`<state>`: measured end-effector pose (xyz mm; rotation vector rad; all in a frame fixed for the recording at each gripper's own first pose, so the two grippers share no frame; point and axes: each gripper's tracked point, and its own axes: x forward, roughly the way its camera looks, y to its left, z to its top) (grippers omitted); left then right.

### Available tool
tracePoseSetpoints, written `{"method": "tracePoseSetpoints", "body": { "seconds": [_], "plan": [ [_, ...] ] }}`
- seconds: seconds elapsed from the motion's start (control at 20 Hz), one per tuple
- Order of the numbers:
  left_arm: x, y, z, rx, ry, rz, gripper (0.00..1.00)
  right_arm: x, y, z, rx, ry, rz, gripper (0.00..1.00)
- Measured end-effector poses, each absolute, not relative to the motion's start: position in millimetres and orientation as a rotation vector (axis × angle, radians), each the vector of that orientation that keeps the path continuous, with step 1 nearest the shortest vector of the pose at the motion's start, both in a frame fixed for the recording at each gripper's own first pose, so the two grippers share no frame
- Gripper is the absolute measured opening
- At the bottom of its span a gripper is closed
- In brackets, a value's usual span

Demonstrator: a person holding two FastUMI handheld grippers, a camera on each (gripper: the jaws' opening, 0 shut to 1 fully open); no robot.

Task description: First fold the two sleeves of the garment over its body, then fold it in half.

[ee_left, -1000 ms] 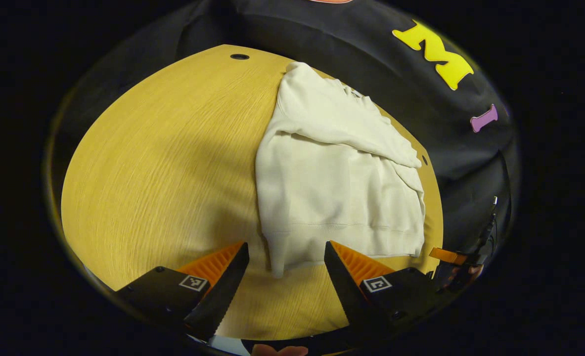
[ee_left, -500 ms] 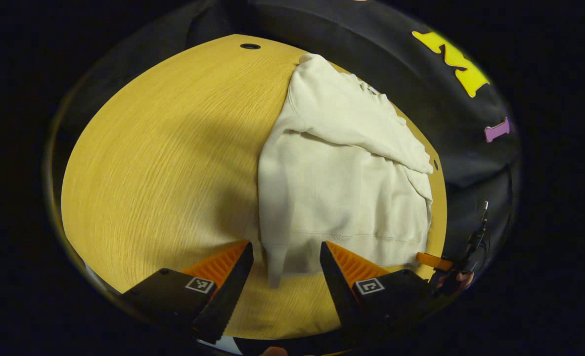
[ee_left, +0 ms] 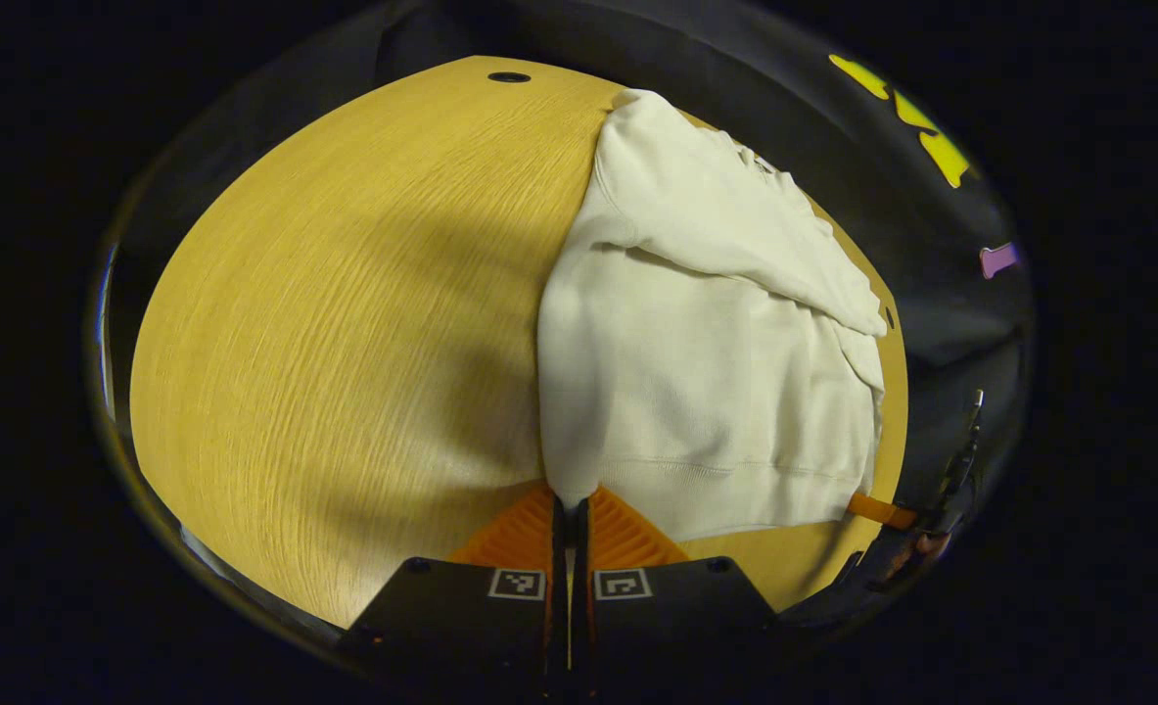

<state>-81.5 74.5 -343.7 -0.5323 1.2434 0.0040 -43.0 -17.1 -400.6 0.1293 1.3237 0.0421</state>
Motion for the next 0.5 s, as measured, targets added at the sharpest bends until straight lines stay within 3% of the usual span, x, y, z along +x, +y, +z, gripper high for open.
{"method": "tracePoseSetpoints", "body": {
  "seconds": [0.5],
  "plan": [
    [-57,72,-262,-0.386,1.091,-0.14,0.03,-6,-12,-312,0.384,1.099,0.084,0.02]
  ]
}}
